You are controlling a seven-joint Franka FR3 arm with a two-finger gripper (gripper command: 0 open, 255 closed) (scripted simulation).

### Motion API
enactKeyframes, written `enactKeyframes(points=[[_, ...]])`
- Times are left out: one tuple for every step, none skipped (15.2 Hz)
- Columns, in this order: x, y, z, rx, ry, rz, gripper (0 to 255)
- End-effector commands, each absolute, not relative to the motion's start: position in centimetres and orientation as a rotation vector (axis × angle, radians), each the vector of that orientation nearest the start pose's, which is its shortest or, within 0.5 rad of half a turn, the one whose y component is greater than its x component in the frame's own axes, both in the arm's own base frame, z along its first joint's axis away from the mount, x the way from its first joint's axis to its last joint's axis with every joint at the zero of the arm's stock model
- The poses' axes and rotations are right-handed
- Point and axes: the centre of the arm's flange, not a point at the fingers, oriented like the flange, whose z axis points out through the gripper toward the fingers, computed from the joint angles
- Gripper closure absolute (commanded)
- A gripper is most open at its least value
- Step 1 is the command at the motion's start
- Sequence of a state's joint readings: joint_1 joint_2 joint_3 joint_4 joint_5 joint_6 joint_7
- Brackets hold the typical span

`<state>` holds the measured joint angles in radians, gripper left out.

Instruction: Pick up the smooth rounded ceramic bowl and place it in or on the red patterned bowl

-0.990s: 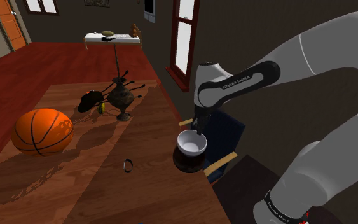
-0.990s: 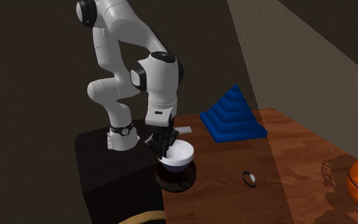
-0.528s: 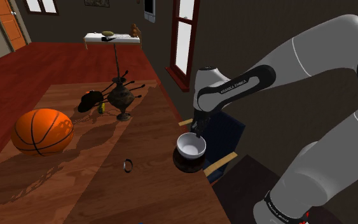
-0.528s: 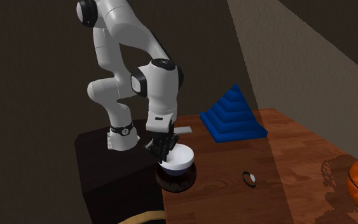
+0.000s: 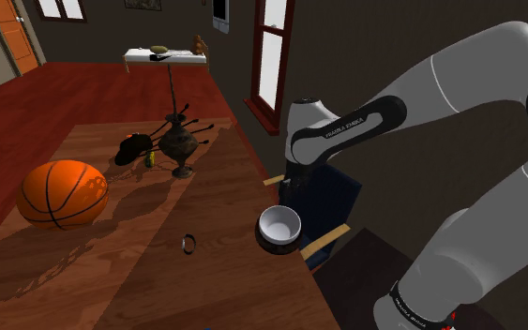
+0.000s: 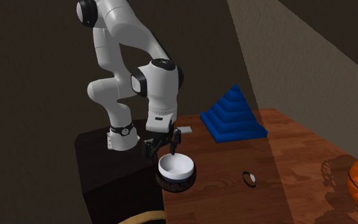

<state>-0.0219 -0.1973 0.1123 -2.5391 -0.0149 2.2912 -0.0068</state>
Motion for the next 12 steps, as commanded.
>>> enactKeyframes(points=[[43.3, 3.8, 33.9, -3.171, -0.166, 0.08, 0], [43.3, 3.9, 35.2, -3.171, -0.166, 0.08, 0], [43.4, 3.9, 36.5, -3.171, -0.166, 0.08, 0], [43.5, 4.0, 37.8, -3.171, -0.166, 0.08, 0], [43.5, 4.0, 38.9, -3.171, -0.166, 0.08, 0], [43.5, 4.0, 38.9, -3.171, -0.166, 0.08, 0], [43.5, 4.0, 38.9, -3.171, -0.166, 0.08, 0], [43.5, 4.0, 38.9, -3.171, -0.166, 0.08, 0], [43.5, 4.0, 38.9, -3.171, -0.166, 0.08, 0], [43.5, 4.0, 38.9, -3.171, -0.166, 0.08, 0], [43.5, 4.0, 38.9, -3.171, -0.166, 0.08, 0], [43.5, 4.0, 38.9, -3.171, -0.166, 0.08, 0]])
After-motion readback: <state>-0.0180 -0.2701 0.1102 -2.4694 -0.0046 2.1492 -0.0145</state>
